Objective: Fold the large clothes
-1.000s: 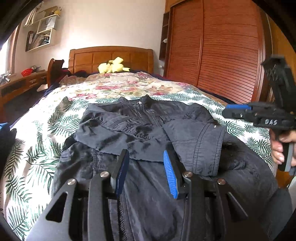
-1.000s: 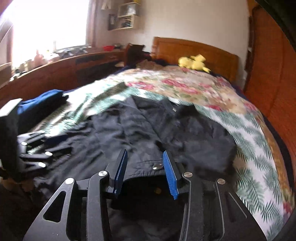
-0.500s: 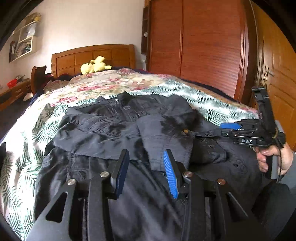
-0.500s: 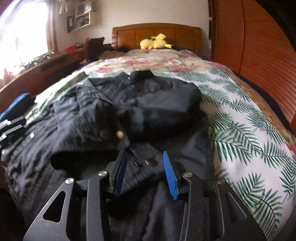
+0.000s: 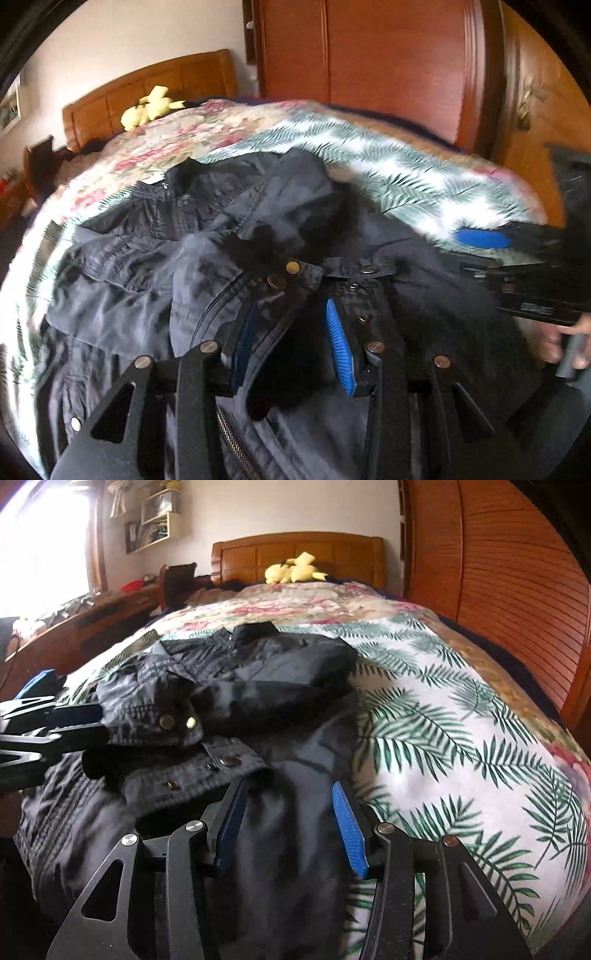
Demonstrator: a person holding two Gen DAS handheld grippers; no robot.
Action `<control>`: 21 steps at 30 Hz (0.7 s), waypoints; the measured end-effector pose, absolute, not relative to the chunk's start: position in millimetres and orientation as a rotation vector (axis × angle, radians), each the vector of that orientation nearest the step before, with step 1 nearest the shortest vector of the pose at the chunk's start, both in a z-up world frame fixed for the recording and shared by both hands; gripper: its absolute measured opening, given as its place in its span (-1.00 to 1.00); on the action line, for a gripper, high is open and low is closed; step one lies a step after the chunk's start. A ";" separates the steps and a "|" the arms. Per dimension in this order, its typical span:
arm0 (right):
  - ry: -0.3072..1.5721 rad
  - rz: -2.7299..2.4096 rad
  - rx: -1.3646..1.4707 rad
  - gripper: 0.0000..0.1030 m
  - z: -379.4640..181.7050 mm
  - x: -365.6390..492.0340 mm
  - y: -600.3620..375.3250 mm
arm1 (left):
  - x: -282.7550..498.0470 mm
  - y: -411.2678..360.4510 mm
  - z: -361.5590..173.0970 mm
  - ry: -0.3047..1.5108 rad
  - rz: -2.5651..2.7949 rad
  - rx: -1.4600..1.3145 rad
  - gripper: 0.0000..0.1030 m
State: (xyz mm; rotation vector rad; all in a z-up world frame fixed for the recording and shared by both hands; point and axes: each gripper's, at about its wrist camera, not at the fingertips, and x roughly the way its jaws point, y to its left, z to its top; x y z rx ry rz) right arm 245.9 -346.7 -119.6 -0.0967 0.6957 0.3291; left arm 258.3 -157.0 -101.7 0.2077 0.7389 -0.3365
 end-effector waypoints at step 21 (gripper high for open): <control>0.675 0.384 -0.049 -0.04 -106.6 233.6 -371.0 | 305.9 -208.0 -135.2 0.850 -0.223 0.394 -0.80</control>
